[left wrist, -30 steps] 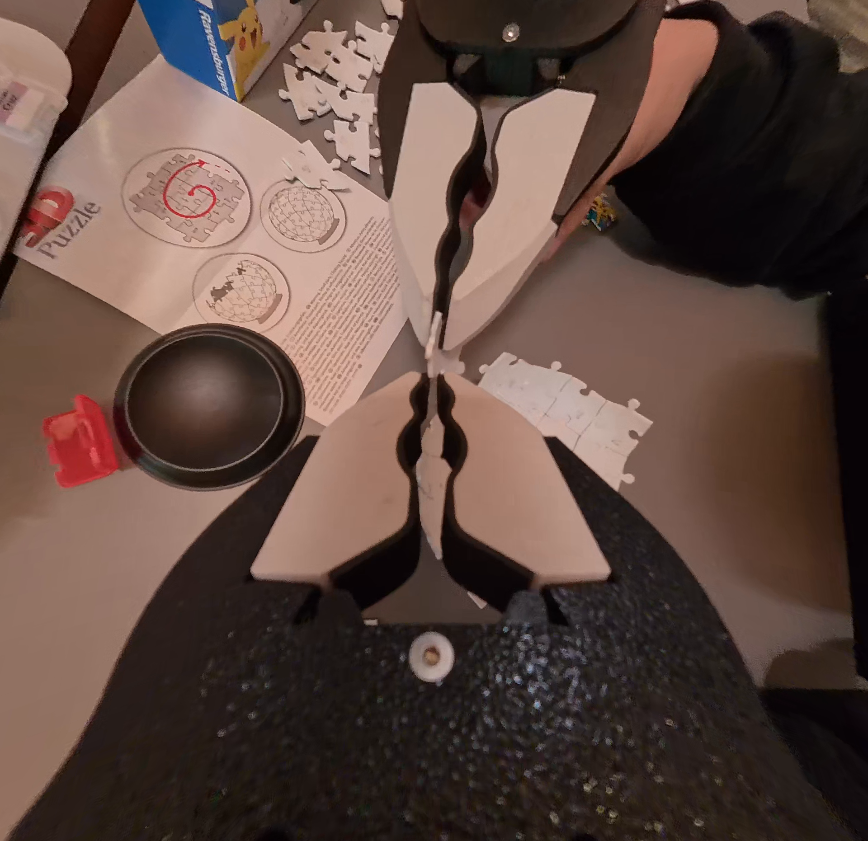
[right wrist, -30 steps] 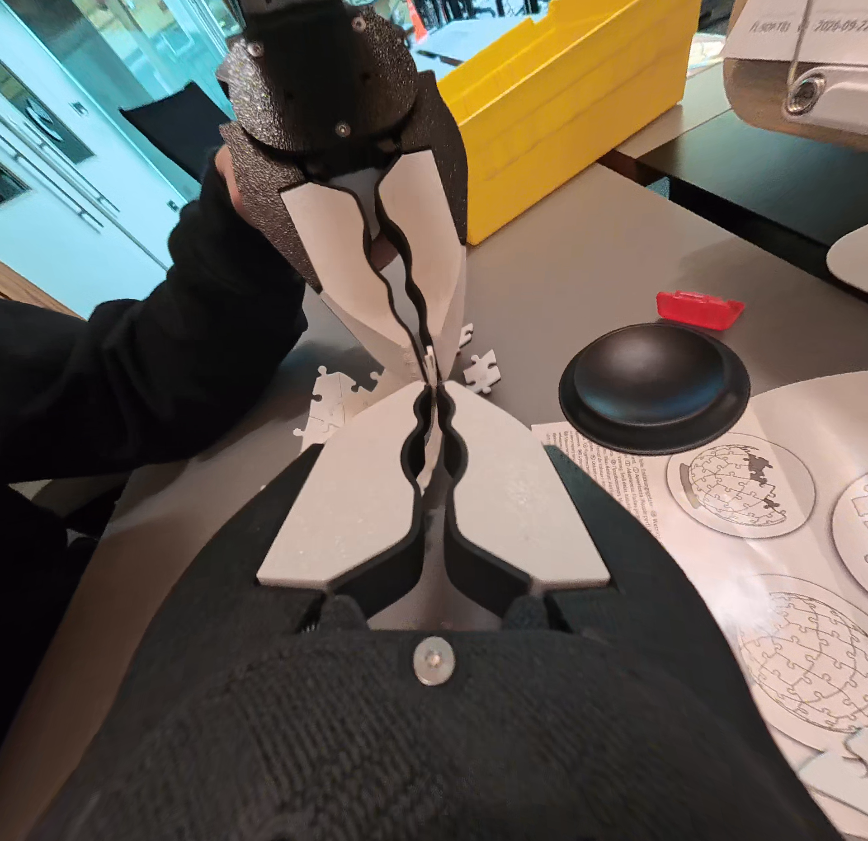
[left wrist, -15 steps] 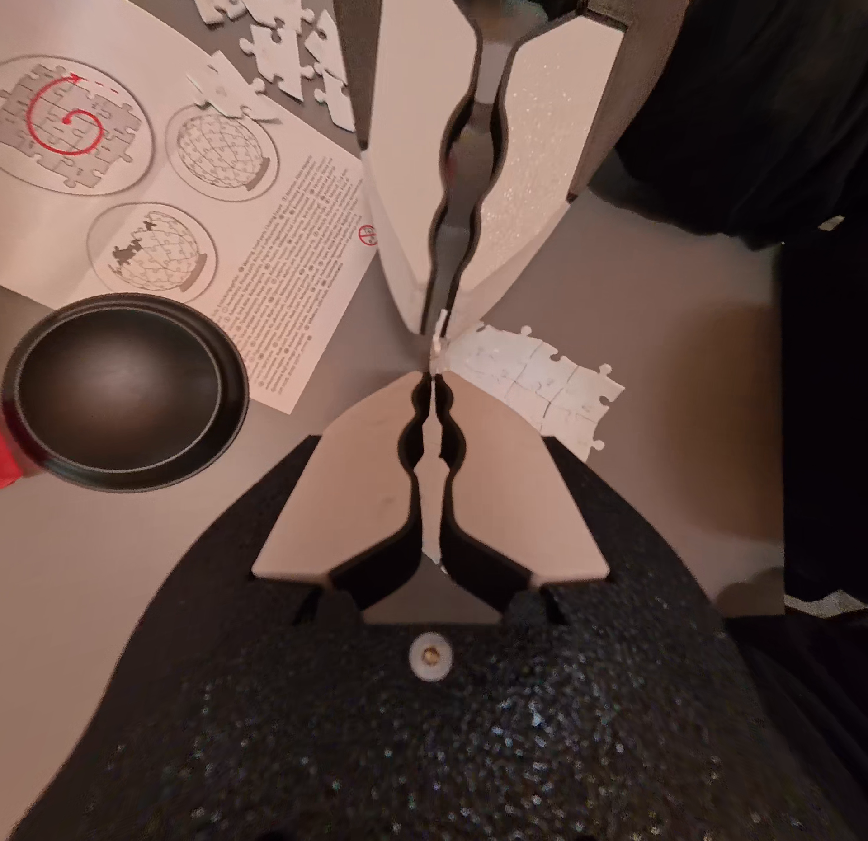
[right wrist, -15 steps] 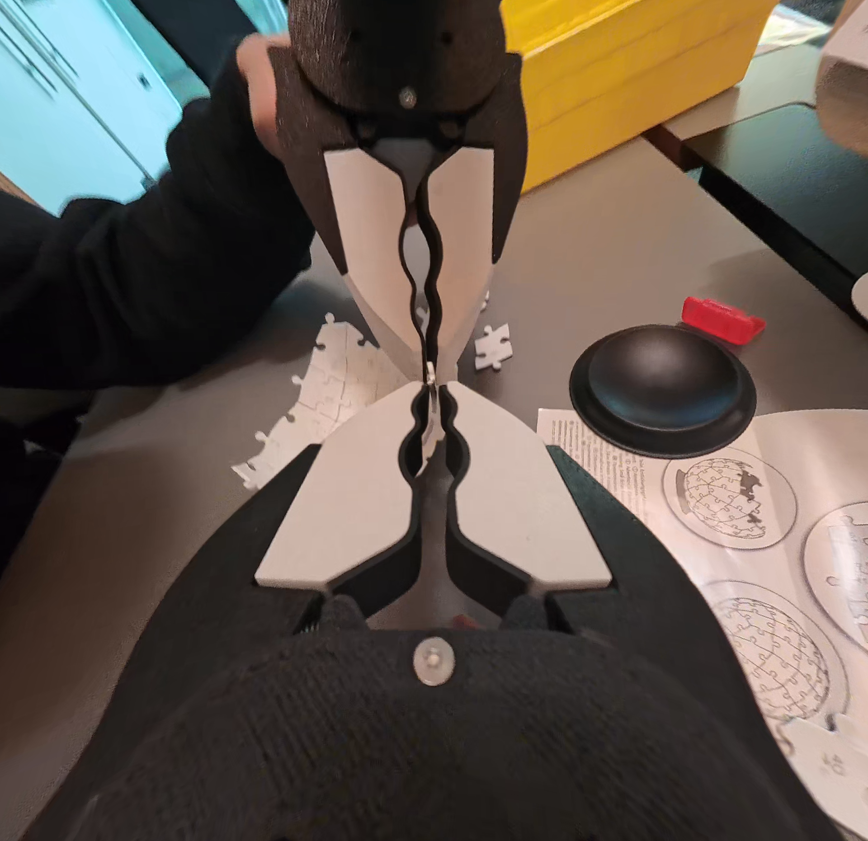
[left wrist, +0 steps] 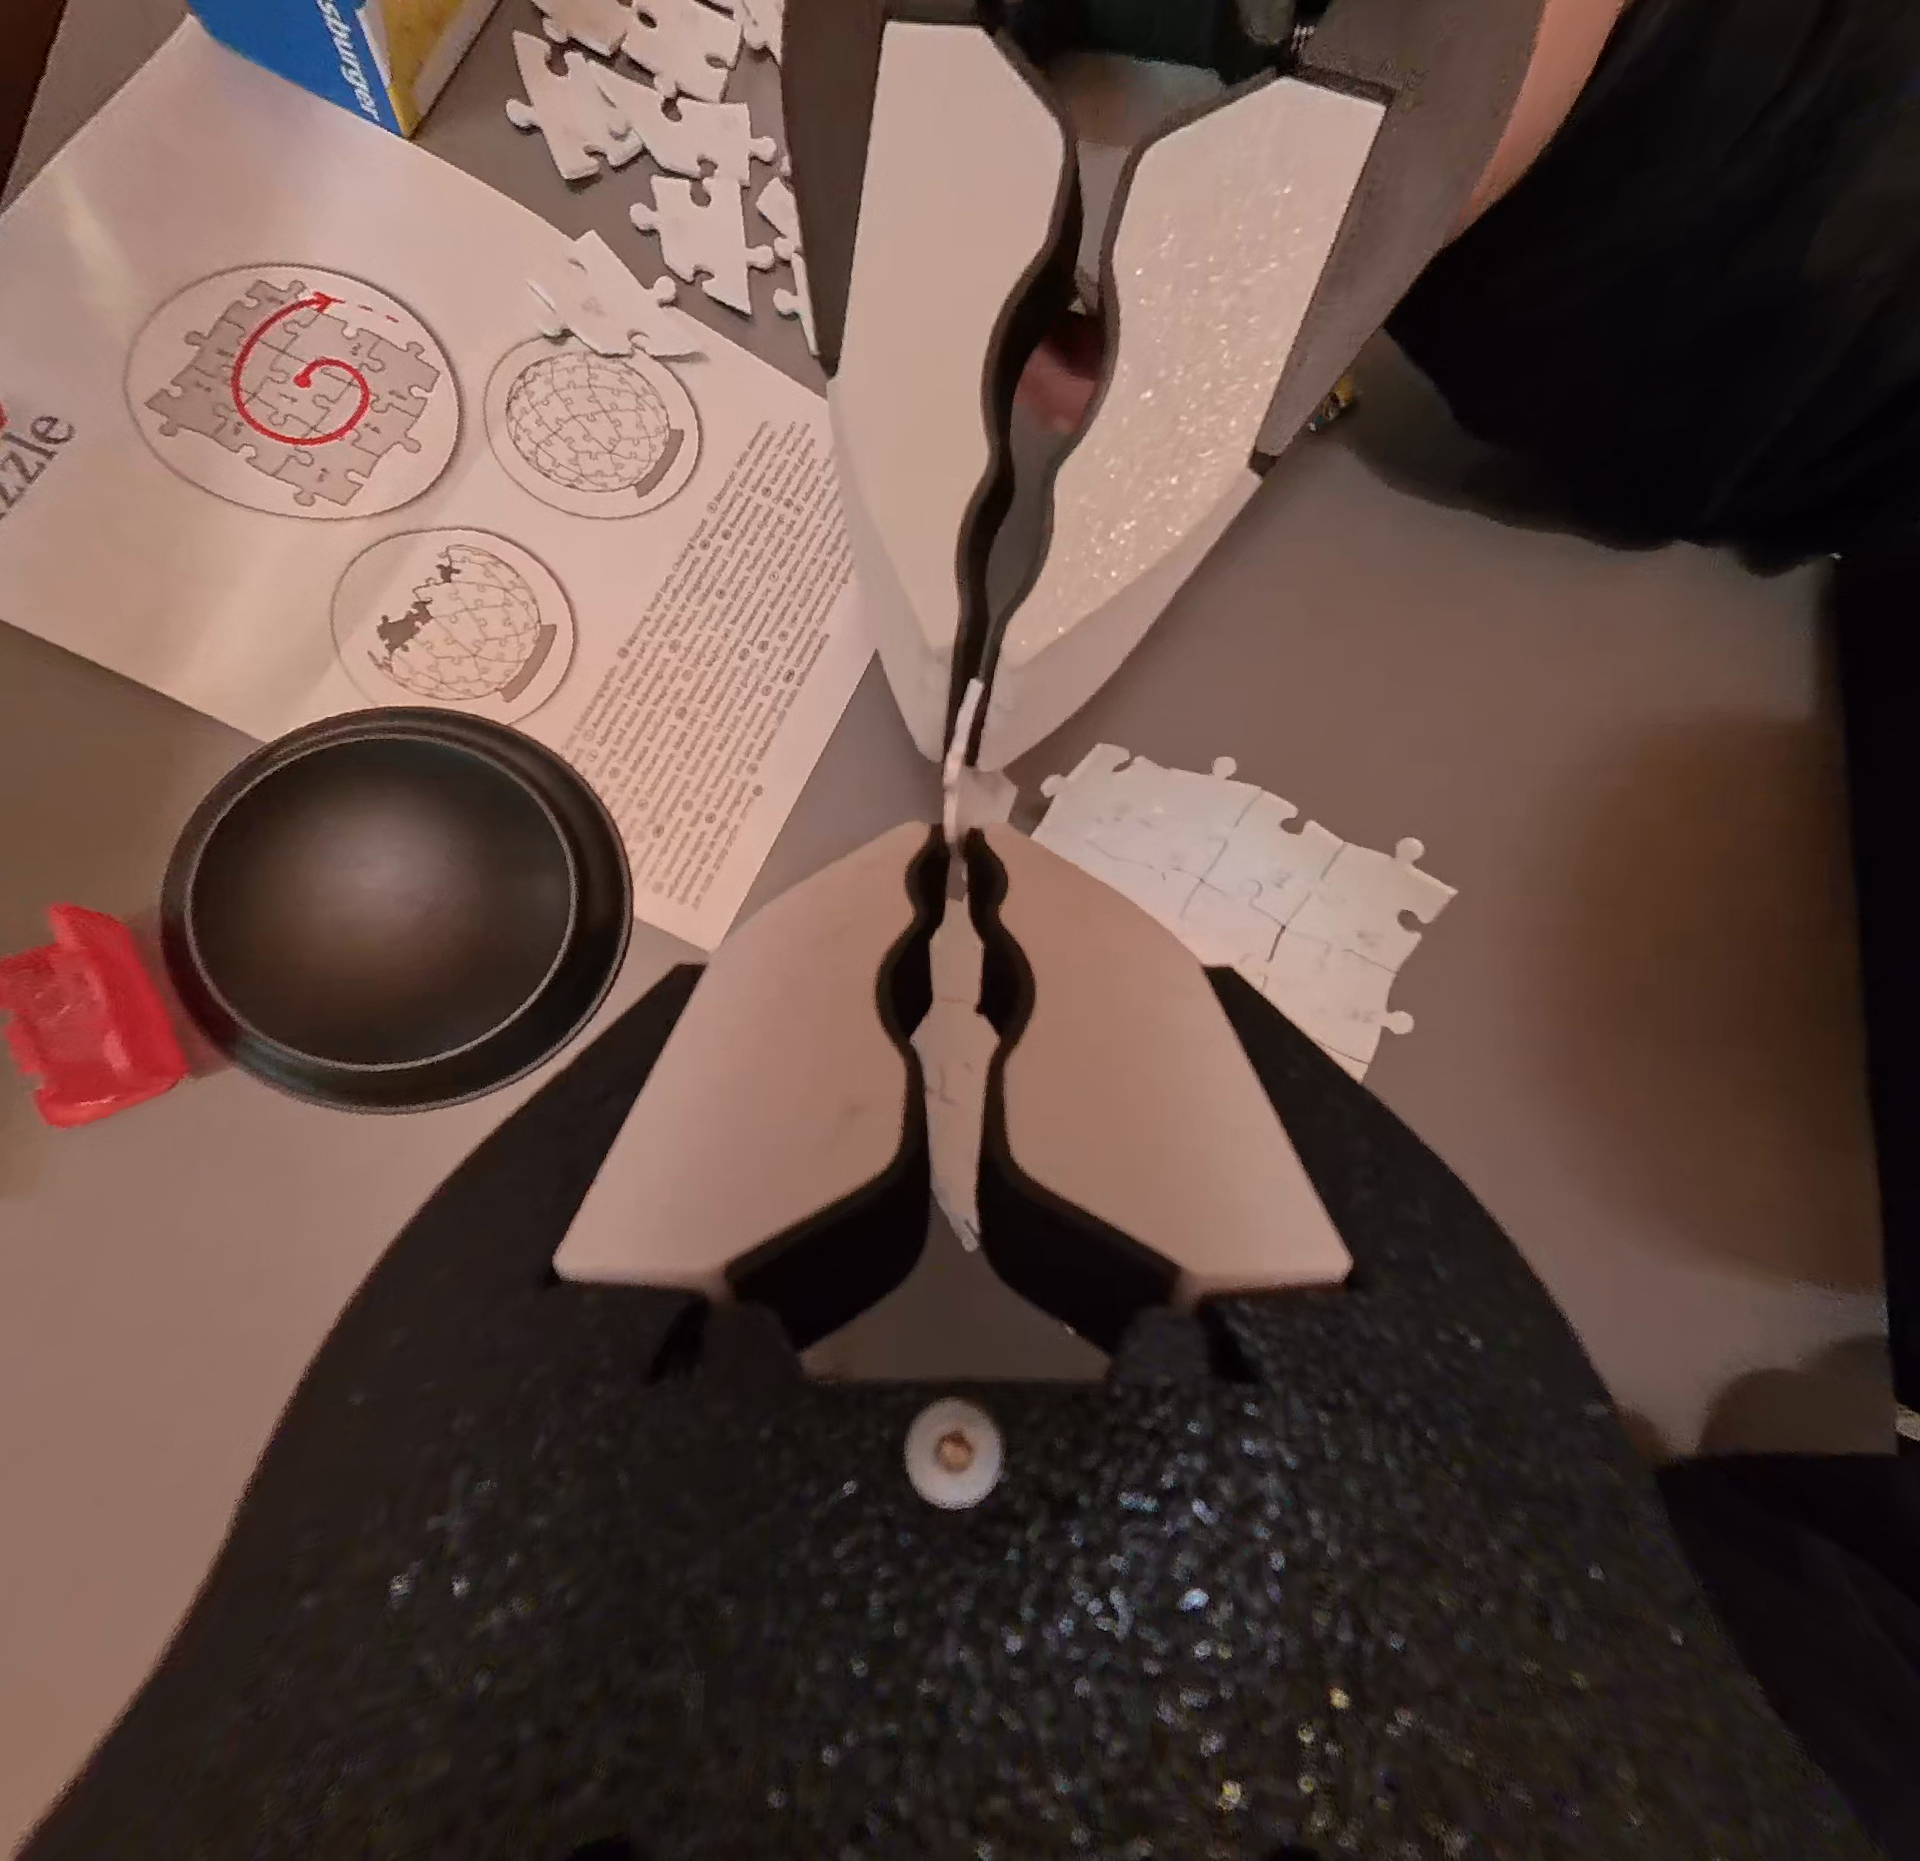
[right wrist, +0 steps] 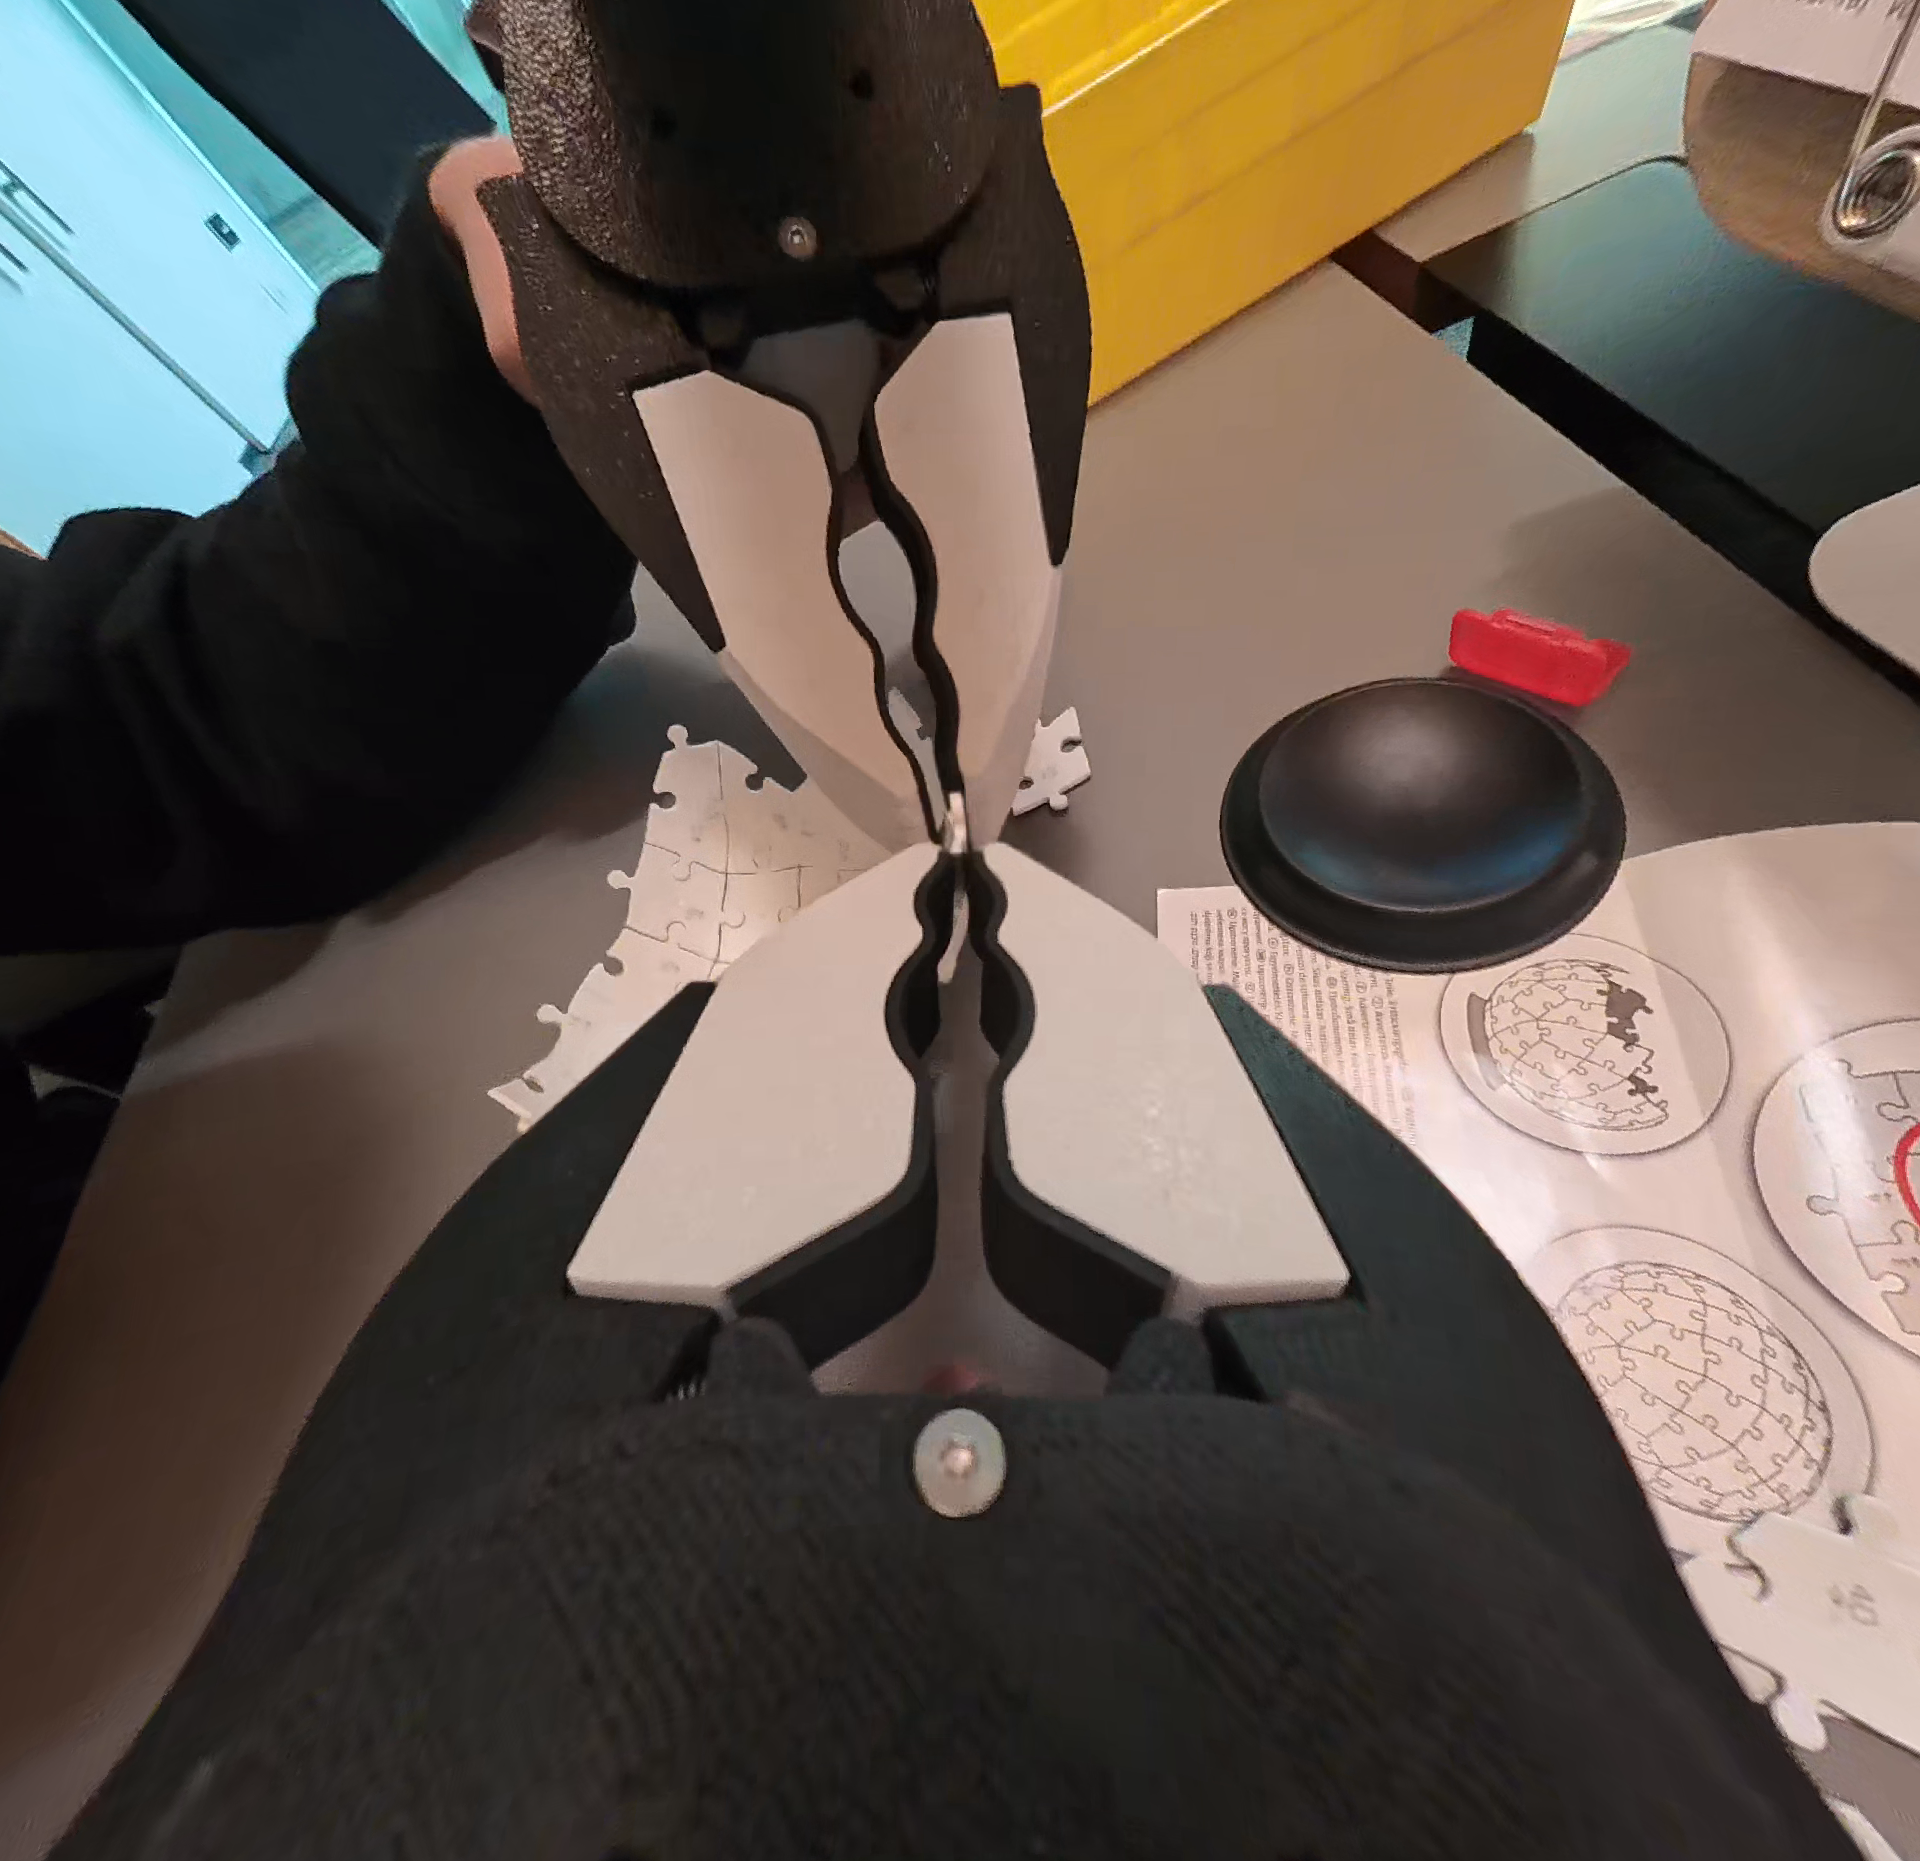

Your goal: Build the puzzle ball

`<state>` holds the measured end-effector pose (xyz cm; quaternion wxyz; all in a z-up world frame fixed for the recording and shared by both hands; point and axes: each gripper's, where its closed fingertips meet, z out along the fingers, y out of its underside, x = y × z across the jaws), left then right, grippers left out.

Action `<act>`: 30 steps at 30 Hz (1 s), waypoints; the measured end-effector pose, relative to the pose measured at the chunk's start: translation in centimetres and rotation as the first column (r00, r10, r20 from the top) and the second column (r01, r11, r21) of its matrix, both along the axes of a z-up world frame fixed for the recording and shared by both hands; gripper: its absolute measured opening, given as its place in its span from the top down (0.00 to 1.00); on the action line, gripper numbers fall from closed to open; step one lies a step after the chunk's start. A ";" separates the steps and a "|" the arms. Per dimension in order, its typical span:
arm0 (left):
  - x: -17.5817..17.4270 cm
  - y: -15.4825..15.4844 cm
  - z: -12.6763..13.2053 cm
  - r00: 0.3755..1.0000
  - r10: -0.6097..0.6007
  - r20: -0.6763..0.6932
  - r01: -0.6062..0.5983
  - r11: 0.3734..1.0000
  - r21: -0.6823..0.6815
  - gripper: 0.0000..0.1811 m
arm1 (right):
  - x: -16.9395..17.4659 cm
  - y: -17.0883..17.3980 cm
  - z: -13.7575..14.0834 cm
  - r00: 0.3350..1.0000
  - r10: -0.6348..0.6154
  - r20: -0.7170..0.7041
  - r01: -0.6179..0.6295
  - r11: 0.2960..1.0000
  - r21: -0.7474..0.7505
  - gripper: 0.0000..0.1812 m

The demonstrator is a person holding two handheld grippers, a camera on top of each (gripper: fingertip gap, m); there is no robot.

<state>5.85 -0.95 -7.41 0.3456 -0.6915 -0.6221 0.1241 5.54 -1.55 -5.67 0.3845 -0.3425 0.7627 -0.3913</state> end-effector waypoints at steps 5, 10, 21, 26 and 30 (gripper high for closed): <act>0.4 0.5 -0.4 0.999 -0.031 0.033 0.030 0.999 0.035 0.99 | 0.3 0.5 -0.3 0.999 0.042 -0.027 -0.042 0.999 -0.014 0.99; 0.6 0.9 -0.7 0.997 -0.054 0.049 0.051 0.998 0.048 0.99 | 0.5 0.9 -0.7 0.995 0.080 -0.054 -0.082 0.996 -0.038 0.99; 0.1 1.1 0.0 0.998 -0.066 0.012 0.066 0.998 0.023 0.99 | 0.1 1.2 -1.0 0.974 0.158 -0.160 -0.156 0.987 0.023 0.93; 0.1 0.9 -0.2 0.998 -0.058 0.024 0.058 0.998 0.009 0.99 | 0.4 1.3 -1.0 0.962 0.199 -0.186 -0.186 0.979 0.086 0.99; 0.2 0.1 -0.2 1.000 -0.029 0.011 0.029 0.999 -0.033 0.98 | 0.5 0.6 -1.1 0.969 0.151 -0.194 -0.133 0.986 0.102 0.99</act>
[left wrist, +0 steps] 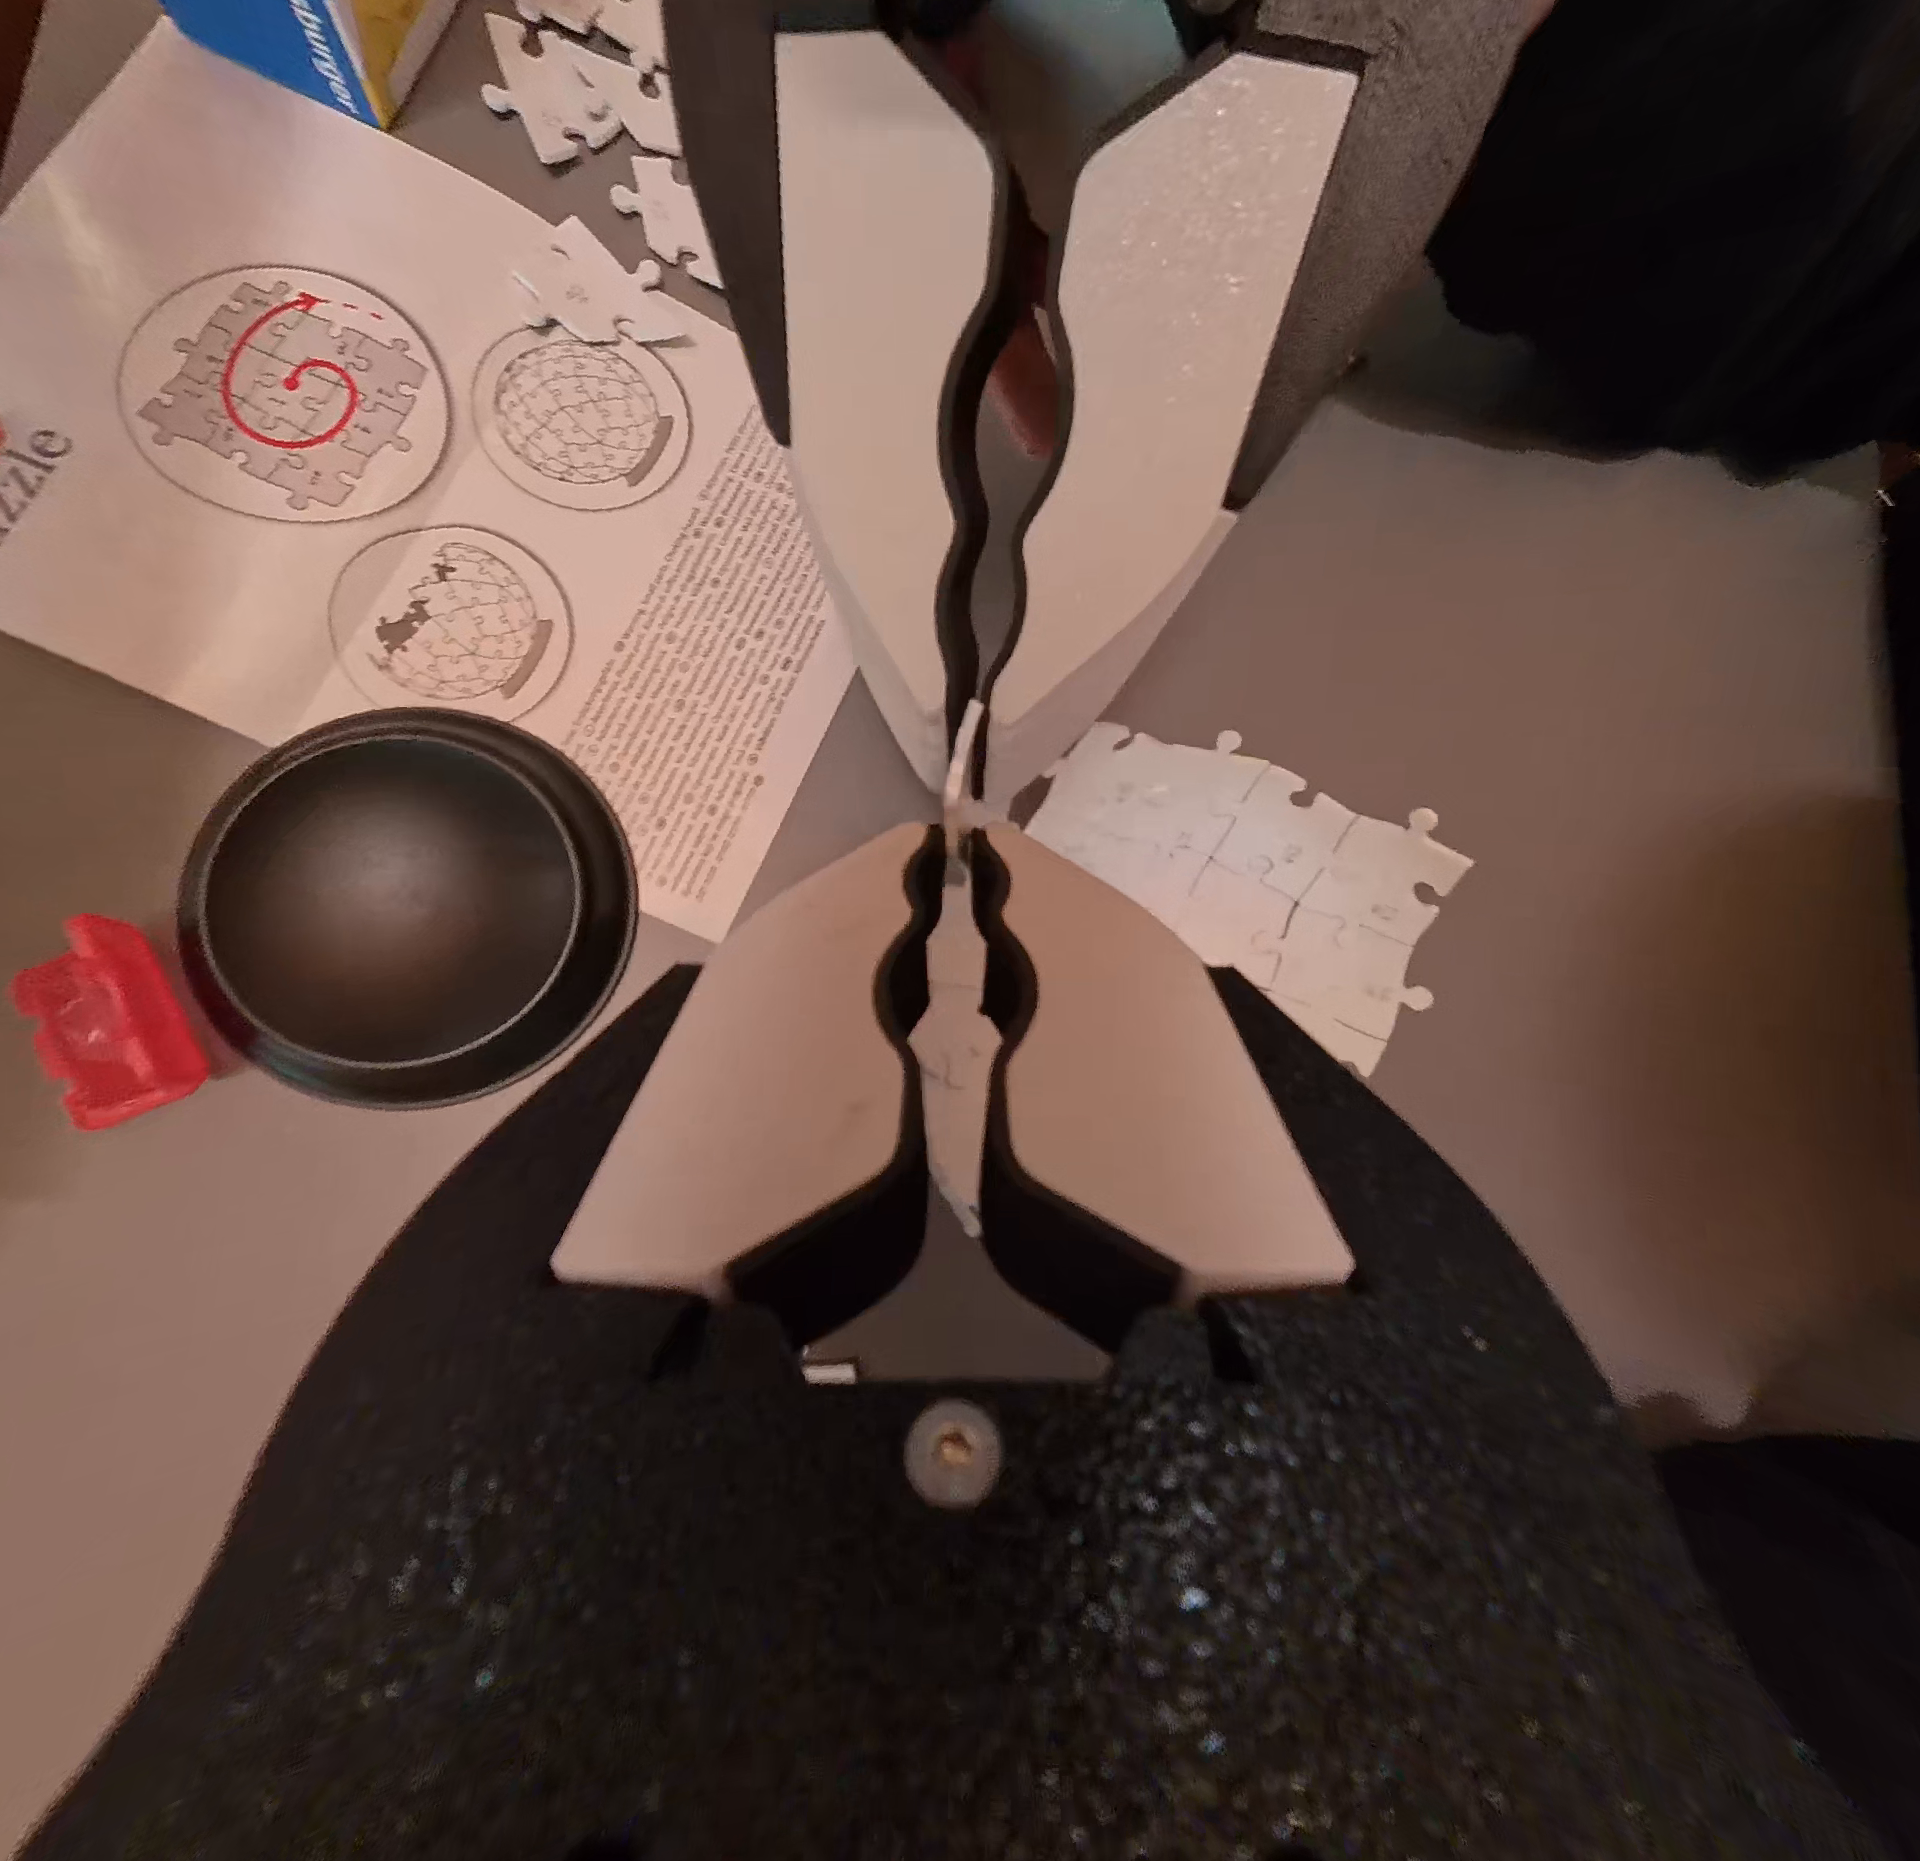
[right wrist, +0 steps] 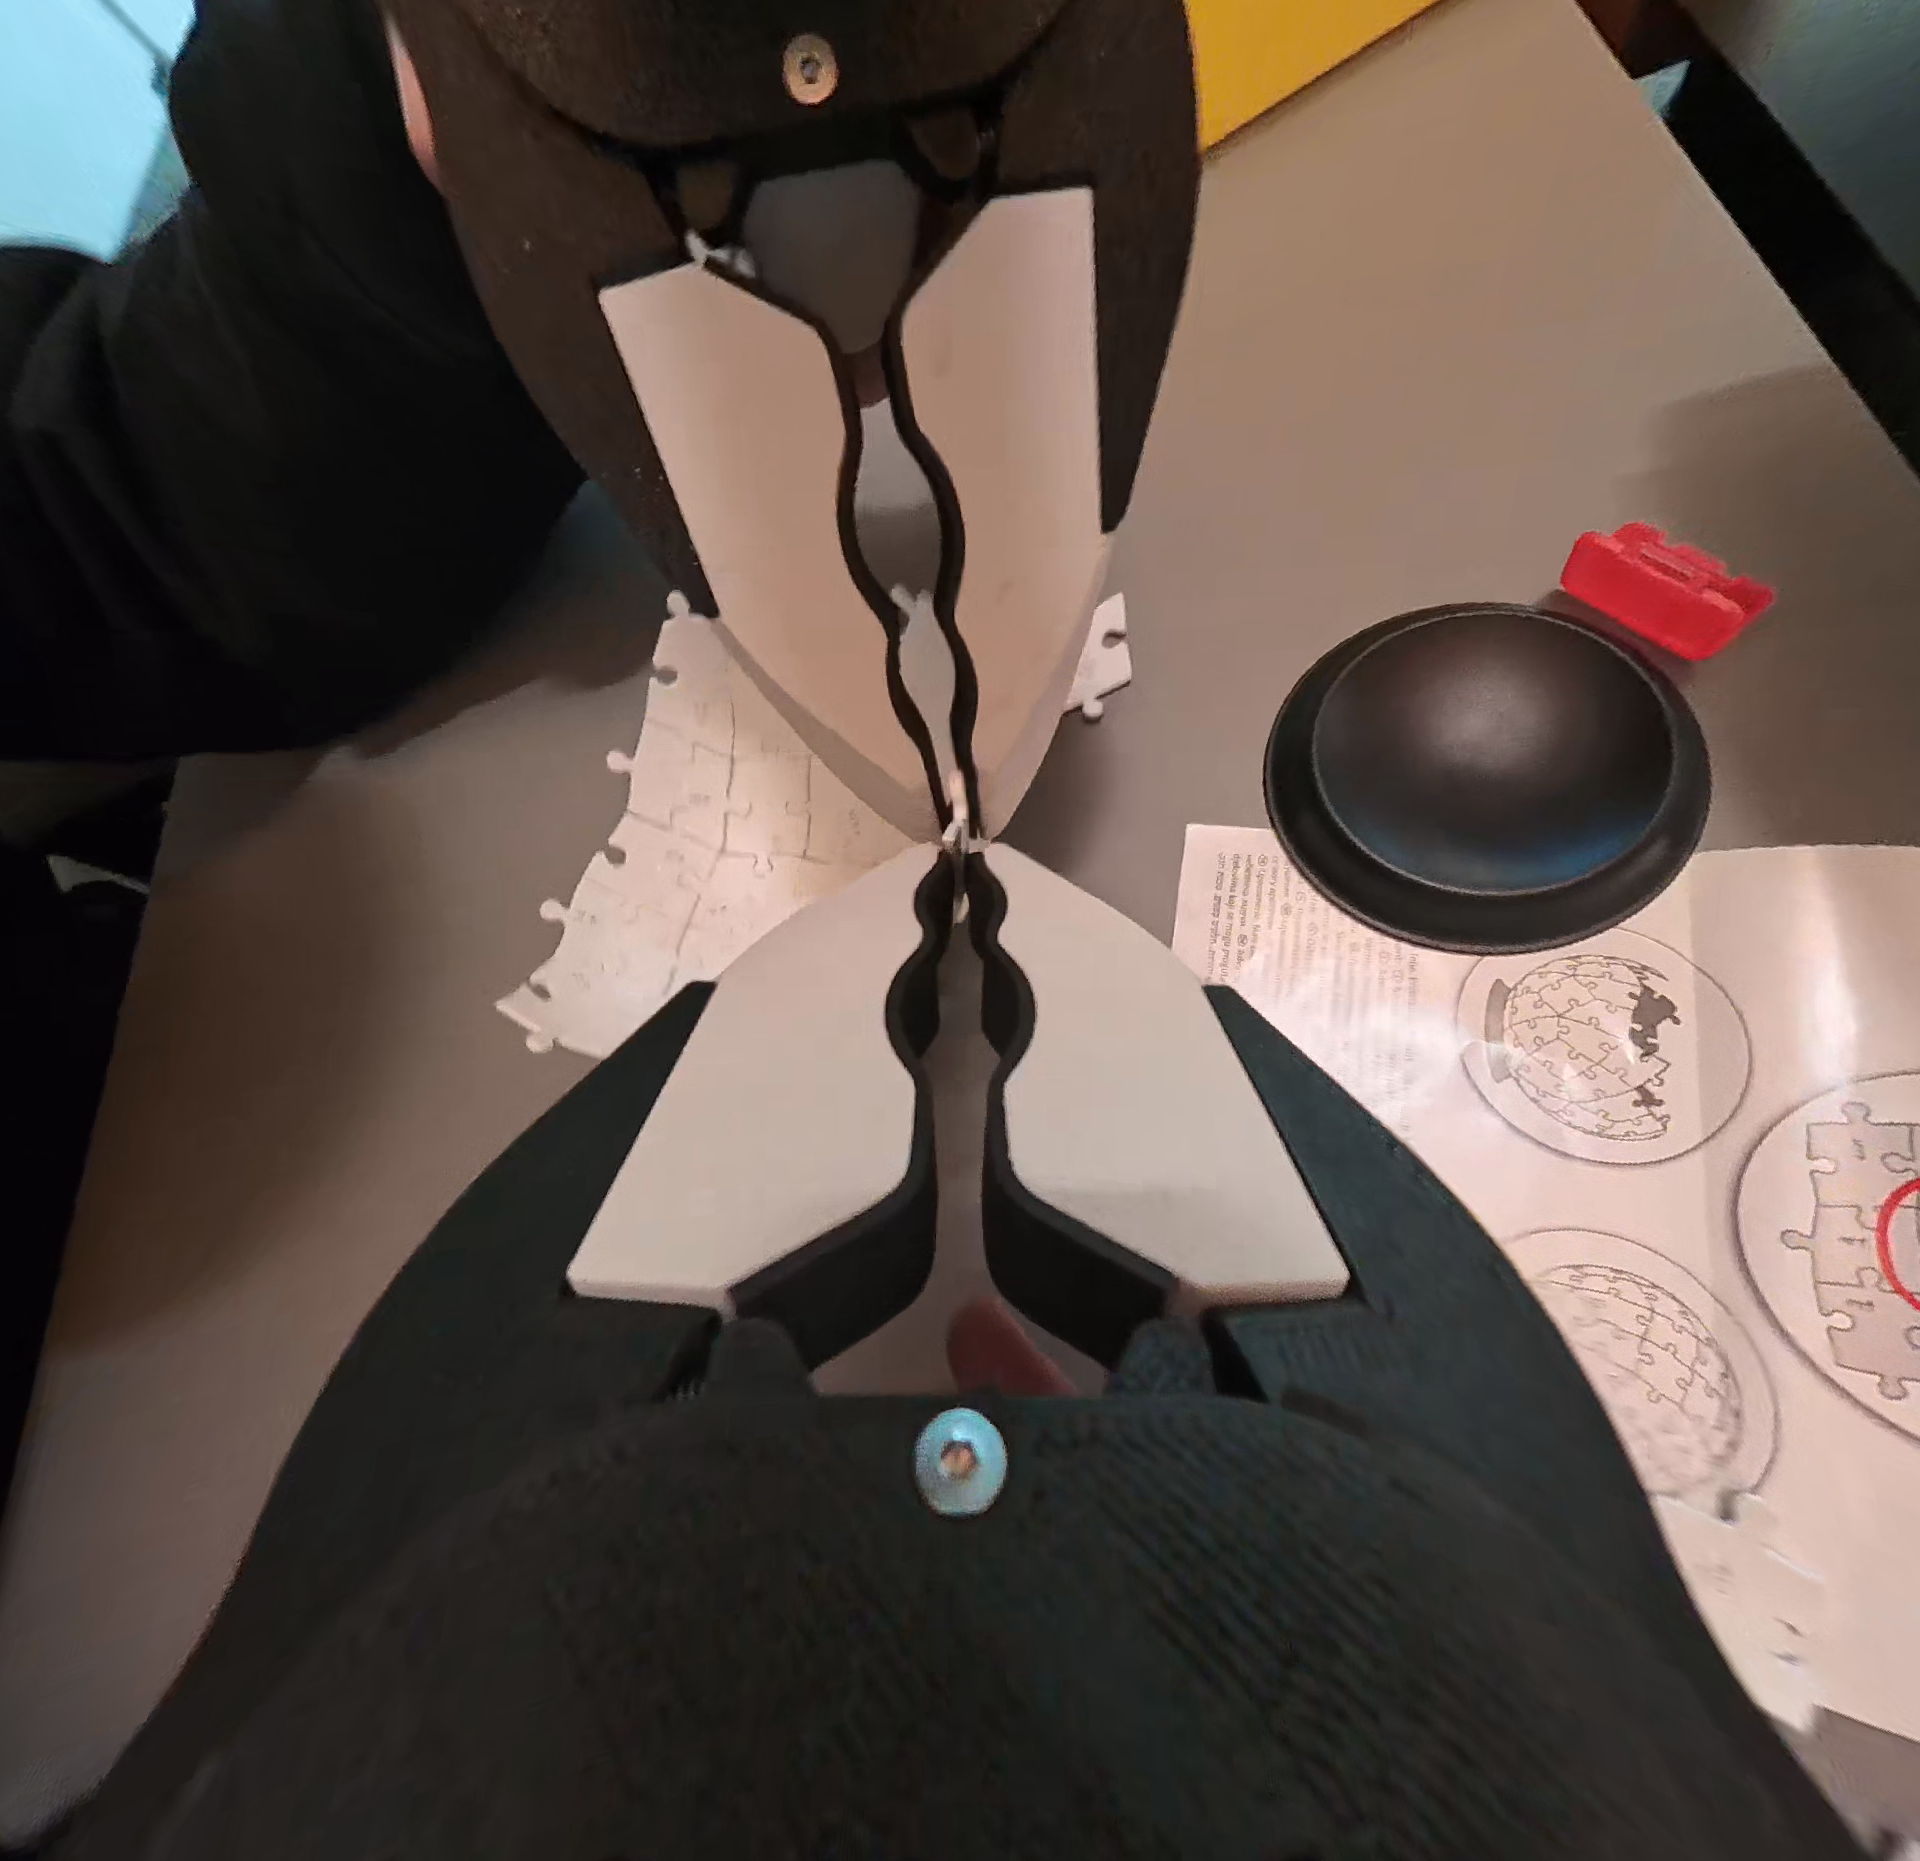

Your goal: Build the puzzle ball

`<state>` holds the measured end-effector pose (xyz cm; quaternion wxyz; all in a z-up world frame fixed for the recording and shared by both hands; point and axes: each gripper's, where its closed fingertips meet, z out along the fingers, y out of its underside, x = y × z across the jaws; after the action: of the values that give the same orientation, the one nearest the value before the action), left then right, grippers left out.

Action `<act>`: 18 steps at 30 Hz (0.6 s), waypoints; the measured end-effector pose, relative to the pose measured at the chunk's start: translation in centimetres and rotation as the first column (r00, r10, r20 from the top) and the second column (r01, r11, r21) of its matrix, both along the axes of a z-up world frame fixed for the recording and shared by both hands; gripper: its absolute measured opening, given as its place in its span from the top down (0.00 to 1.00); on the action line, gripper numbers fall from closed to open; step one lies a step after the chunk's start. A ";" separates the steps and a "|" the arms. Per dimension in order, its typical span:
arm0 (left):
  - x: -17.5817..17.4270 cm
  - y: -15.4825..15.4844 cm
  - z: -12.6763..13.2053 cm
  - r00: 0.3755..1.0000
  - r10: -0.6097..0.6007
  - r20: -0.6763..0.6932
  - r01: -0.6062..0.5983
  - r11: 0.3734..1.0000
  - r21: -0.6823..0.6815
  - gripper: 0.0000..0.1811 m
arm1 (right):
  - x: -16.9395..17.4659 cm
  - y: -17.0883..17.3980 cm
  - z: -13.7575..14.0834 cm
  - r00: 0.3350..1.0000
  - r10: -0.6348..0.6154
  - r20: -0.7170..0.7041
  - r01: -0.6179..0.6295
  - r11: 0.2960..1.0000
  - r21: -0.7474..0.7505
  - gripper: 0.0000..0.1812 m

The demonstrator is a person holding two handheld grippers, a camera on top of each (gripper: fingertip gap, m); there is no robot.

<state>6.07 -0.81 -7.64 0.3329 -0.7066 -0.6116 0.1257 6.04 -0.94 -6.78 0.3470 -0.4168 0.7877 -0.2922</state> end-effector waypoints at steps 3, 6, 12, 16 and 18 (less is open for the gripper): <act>0.4 -0.6 0.2 0.999 0.024 -0.028 -0.024 1.000 0.007 0.88 | 0.5 0.1 0.3 0.990 -0.078 0.115 0.067 0.993 0.096 0.99; 1.0 -1.6 -0.3 0.998 0.055 -0.028 -0.056 0.998 -0.018 0.79 | 0.3 0.6 -0.5 0.982 -0.138 0.131 0.116 0.980 0.164 0.99; 0.7 -2.0 -1.3 0.998 0.064 -0.025 -0.063 0.998 0.019 0.76 | -0.2 1.0 -1.6 0.989 -0.150 0.016 0.145 0.974 0.176 0.99; 0.5 -1.3 -1.8 0.999 0.024 -0.034 -0.022 0.998 0.051 0.77 | 0.3 1.0 -1.6 0.989 -0.128 -0.075 0.138 0.979 0.151 0.99; 0.6 -1.2 -1.6 0.999 0.027 -0.043 -0.023 0.996 0.091 0.77 | 0.4 1.8 -2.1 0.988 -0.086 -0.126 0.106 0.980 0.167 0.99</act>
<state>6.67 -2.00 -9.21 0.3766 -0.6802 -0.6178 0.1175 6.48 0.86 -8.93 0.3201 -0.3630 0.8485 -0.2140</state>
